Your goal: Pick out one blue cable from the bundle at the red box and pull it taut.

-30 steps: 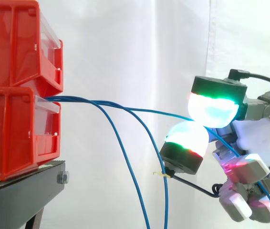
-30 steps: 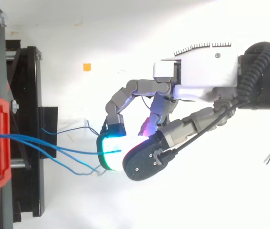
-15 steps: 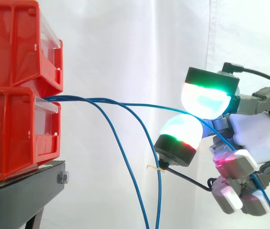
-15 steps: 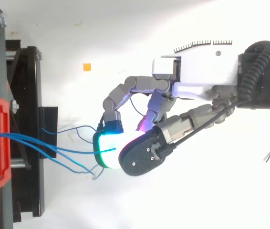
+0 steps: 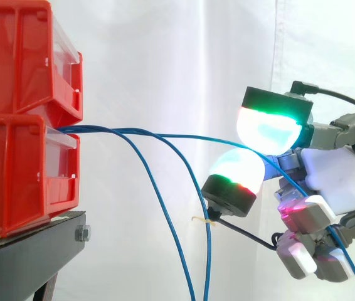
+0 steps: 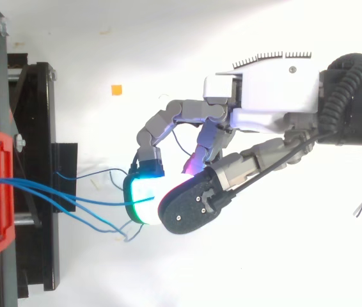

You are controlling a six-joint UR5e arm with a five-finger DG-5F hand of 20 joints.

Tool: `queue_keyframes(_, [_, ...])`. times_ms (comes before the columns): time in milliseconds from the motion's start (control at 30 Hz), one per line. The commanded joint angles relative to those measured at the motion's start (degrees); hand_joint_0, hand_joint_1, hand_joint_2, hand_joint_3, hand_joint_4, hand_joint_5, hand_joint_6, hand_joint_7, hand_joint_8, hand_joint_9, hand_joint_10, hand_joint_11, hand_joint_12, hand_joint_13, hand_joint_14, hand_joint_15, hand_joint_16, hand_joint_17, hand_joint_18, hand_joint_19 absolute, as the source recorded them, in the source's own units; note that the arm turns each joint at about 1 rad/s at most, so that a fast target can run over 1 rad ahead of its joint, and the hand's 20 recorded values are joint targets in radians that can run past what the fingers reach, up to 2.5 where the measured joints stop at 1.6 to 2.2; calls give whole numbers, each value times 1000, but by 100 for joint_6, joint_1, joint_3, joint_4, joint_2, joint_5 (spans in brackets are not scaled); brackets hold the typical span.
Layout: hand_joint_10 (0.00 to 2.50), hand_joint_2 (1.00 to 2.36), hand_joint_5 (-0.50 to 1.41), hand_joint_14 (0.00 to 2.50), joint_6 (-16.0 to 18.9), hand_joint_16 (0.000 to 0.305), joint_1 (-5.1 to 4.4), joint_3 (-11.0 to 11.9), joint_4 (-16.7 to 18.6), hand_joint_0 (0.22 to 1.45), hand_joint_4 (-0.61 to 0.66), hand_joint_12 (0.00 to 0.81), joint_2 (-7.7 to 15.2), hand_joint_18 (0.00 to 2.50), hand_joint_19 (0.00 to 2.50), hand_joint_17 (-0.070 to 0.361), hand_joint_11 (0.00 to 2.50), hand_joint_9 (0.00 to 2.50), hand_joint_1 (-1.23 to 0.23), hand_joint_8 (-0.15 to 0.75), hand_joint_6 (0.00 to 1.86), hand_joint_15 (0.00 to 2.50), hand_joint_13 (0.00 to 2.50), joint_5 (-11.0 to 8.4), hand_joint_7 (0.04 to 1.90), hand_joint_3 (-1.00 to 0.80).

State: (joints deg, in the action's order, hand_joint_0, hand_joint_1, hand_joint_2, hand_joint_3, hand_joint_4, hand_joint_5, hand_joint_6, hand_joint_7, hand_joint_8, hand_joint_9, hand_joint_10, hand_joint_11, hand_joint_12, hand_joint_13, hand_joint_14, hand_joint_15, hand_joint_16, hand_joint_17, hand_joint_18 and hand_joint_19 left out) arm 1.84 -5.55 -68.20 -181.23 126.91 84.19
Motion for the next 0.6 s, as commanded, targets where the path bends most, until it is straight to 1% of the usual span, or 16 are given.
queue_keyframes(0, [26, 1000, -61, 18, 0, 53, 2, 9, 0, 479, -66, 353, 0, 1061, 643, 120, 663, 1185, -562, 327, 823, 496, 975, 1, 901, -500])
queue_keyframes(400, [26, 1000, -57, 16, 0, 55, 2, 0, 0, 467, -64, 359, 0, 1067, 643, 123, 654, 1190, -464, 333, 805, 493, 980, -8, 897, -500])
queue_keyframes(500, [25, 1000, -61, 17, 0, 49, 2, 0, 0, 536, -86, 334, 0, 1024, 677, 111, 664, 1184, -437, 313, 805, 500, 957, -8, 915, -500])
queue_keyframes(567, [25, 1000, -58, 20, 0, 47, 2, 0, 0, 569, -86, 327, 0, 1008, 680, 107, 668, 1186, -474, 307, 799, 505, 950, -8, 947, -490])
